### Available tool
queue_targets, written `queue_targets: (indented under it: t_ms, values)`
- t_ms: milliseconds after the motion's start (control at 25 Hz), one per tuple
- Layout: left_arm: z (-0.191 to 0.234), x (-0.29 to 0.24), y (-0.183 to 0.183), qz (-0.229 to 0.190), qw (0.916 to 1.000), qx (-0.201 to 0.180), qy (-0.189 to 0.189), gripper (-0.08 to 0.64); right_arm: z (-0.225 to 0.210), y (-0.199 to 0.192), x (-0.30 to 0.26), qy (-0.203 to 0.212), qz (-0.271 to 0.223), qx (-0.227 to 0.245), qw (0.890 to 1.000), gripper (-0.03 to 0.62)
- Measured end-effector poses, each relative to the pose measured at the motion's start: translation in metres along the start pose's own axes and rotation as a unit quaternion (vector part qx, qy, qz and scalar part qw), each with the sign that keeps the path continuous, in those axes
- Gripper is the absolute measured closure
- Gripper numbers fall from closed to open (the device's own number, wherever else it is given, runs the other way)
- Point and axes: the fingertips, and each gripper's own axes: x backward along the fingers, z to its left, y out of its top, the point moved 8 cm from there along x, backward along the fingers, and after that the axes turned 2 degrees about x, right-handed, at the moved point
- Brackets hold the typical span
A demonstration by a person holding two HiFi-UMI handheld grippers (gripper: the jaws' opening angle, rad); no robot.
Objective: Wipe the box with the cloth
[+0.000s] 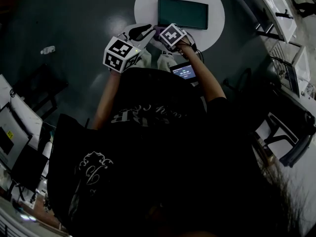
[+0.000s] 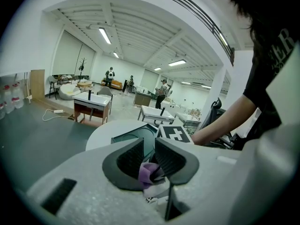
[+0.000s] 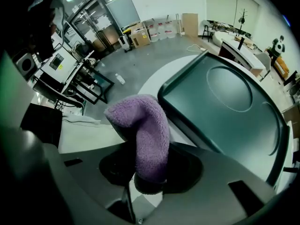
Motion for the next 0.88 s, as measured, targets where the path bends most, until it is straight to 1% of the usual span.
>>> queue_targets:
  t_ms: [40,160,400,480,560,640,760,880]
  values:
    - [0.001,-0.001,-0.001,0.001,1.0,-0.001,-0.002,0.488,-0.004,-0.002,0.001,0.0,-0.004,-0.004,1.0,0.482]
    - [0.002,-0.004,-0.001,0.005,0.9999,-0.003,-0.009,0.488,-0.019,-0.023,0.011,-0.031,0.045,-0.019,0.998,0.482]
    - [-0.004,-0.019,0.004,0.013,0.9993,-0.019,-0.028,0.488,-0.043,-0.056,0.032,-0.045,0.053,-0.041,0.997,0.482]
    - [-0.008,-0.026,0.006,0.017,0.999,-0.024,-0.035,0.488,-0.049,-0.067,0.037,-0.045,0.05,-0.052,0.996,0.482]
    - [-0.014,-0.033,0.008,0.02,0.9985,-0.028,-0.042,0.488,-0.053,-0.075,0.039,-0.027,0.027,-0.06,0.997,0.482]
    - [-0.019,-0.039,0.01,0.023,0.9981,-0.031,-0.049,0.488,-0.058,-0.081,0.043,-0.015,0.002,-0.059,0.998,0.482]
    - [-0.025,-0.048,0.013,0.026,0.9975,-0.036,-0.055,0.488,-0.065,-0.093,0.051,-0.018,-0.003,-0.06,0.998,0.482]
    - [-0.032,-0.057,0.016,0.029,0.9971,-0.04,-0.059,0.488,-0.076,-0.109,0.059,-0.036,0.008,-0.083,0.996,0.482]
